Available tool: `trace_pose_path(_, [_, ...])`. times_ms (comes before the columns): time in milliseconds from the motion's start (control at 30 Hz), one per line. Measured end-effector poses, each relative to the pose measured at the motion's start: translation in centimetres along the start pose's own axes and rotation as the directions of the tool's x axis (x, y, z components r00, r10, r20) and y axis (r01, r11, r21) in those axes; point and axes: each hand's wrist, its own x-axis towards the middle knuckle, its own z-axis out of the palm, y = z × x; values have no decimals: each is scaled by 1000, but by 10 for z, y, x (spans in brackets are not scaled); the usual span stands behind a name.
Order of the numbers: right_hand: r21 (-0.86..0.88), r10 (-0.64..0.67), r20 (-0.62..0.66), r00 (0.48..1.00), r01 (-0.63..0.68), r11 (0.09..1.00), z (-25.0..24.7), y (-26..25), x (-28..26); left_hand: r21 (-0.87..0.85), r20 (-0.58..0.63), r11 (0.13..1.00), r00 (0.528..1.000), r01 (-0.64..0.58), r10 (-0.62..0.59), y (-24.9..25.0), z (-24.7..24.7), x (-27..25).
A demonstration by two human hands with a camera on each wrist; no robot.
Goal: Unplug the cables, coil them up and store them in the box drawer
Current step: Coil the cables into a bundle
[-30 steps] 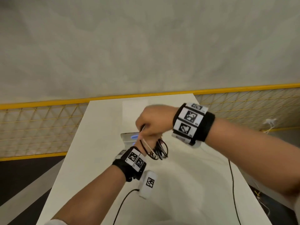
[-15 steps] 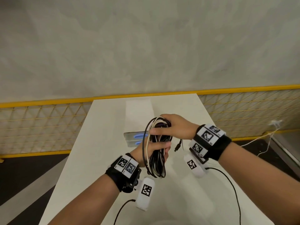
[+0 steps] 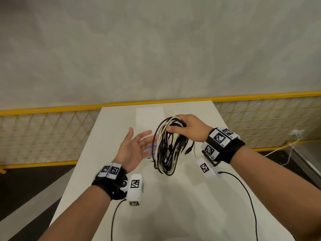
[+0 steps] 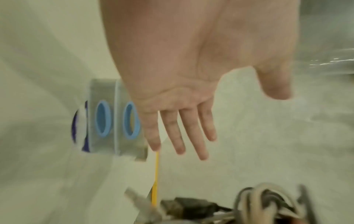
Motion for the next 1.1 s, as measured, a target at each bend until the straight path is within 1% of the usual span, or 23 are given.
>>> trace_pose_path(33, [-29,2,17,1000,-1,1000,-1,0,0,106,12,994,1000,-24,23,4,2,0])
trace_pose_path(100, [-64,-18,62,998,22,998,8,-3,3,364,76,930,997,-54,29,4,20,1])
trace_pose_path(133, [-61,-32,66,997,36,997,16,-7,4,411,90,910,996,-53,17,2,31,0])
trace_pose_path(233, [1,-37,21,999,37,999,33,-19,9,338,56,941,998,11,-32,-13,51,-1])
trace_pose_path(333, [55,5,39,999,-7,998,36,-23,8,280,67,960,996,30,-50,-20,54,-3])
trace_pose_path(400, [80,22,49,999,-26,996,36,-22,6,296,107,954,991,44,-78,-21,57,-3])
trace_pose_path(467, [49,26,57,998,-28,998,36,-20,5,334,128,941,986,60,-109,-21,60,-4])
trace_pose_path(533, [38,32,80,996,-35,999,32,-18,6,371,78,926,992,62,-98,-22,63,-3])
trace_pose_path(600, [30,35,99,994,-38,999,27,-15,8,415,-11,908,999,53,-53,-22,65,0])
trace_pose_path(667, [110,44,140,989,-60,992,24,-8,5,422,-42,906,999,4,15,-19,67,2])
trace_pose_path(700, [176,55,173,983,-86,981,25,-2,1,407,-57,913,997,-24,52,-16,68,3])
trace_pose_path(733, [207,93,209,974,-137,969,29,10,-4,381,-76,924,994,-48,83,-13,67,4])
trace_pose_path(800, [167,209,322,923,-273,947,42,37,-21,308,-142,948,981,-84,133,-3,60,8])
trace_pose_path(833, [141,246,355,902,-312,940,46,50,-34,268,-184,959,972,-93,145,1,56,12])
trace_pose_path(867, [178,261,343,902,-336,925,50,62,-45,238,-227,967,963,-93,148,4,51,16])
trace_pose_path(900, [256,268,302,915,-348,902,53,72,-57,215,-274,971,949,-100,158,8,46,19])
trace_pose_path(933, [290,262,250,932,-330,898,52,80,-67,202,-320,974,933,-100,163,9,40,22])
trace_pose_path(967, [266,243,208,948,-293,918,51,84,-77,198,-362,976,918,-95,163,9,36,25])
trace_pose_path(1000, [156,209,187,960,-239,958,49,87,-83,204,-395,974,903,-95,171,7,34,27])
trace_pose_path(1033, [-7,176,197,964,-178,984,47,84,-88,210,-420,974,892,-85,168,5,33,29])
trace_pose_path(1067, [-183,143,255,956,-97,978,47,79,-92,205,-447,976,880,-74,161,1,32,33])
trace_pose_path(1100, [-322,129,337,932,-14,946,47,74,-94,203,-475,977,865,-70,161,-2,33,34])
